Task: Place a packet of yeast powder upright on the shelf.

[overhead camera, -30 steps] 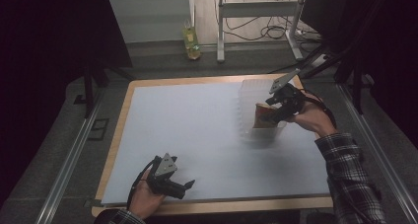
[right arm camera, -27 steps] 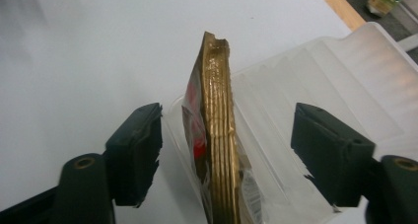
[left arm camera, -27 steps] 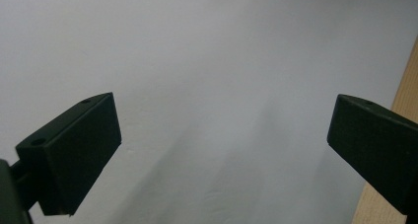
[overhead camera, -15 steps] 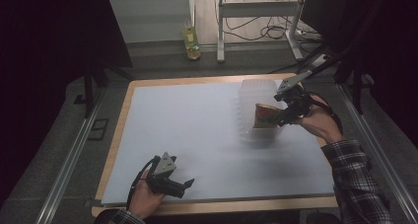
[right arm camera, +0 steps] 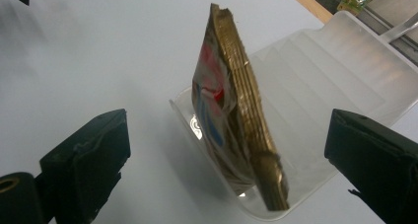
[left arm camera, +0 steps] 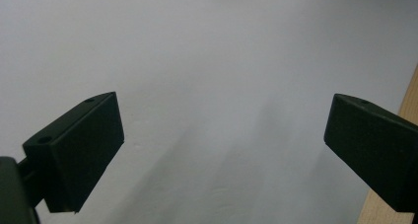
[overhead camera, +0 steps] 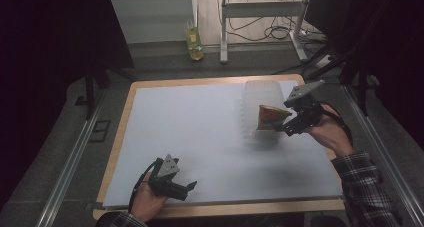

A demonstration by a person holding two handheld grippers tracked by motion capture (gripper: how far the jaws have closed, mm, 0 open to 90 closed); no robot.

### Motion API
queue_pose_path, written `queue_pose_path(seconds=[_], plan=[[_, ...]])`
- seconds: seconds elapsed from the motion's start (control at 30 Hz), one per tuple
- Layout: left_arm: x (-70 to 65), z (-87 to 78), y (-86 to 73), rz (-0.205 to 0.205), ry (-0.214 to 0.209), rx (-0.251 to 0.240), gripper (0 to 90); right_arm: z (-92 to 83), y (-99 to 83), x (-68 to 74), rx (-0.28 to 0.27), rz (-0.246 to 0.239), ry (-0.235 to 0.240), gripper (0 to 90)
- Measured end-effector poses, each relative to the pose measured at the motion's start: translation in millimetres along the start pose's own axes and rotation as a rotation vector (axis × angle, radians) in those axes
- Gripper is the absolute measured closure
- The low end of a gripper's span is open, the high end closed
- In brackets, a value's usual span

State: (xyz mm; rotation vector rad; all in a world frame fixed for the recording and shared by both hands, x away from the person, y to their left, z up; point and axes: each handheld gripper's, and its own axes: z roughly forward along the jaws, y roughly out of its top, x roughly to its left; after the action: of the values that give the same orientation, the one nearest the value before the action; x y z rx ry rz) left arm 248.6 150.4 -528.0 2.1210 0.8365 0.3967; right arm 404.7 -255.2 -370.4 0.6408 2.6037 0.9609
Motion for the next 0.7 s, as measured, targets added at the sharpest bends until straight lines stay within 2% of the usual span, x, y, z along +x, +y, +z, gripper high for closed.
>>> queue_pose_path(seconds=[0.2, 0.7], plan=[[-0.8, 0.4, 0.3, 0.003, -0.001, 0.002, 1.7, 0.6, -8.3, 4.9, -0.022, 0.022, 0.003, 1.2], [-1.3, 0.8, 0.7, 0.032, 0.027, 0.011, 2.9, -4.2, -29.3, 18.8, -0.056, 0.053, -0.028, 0.0]])
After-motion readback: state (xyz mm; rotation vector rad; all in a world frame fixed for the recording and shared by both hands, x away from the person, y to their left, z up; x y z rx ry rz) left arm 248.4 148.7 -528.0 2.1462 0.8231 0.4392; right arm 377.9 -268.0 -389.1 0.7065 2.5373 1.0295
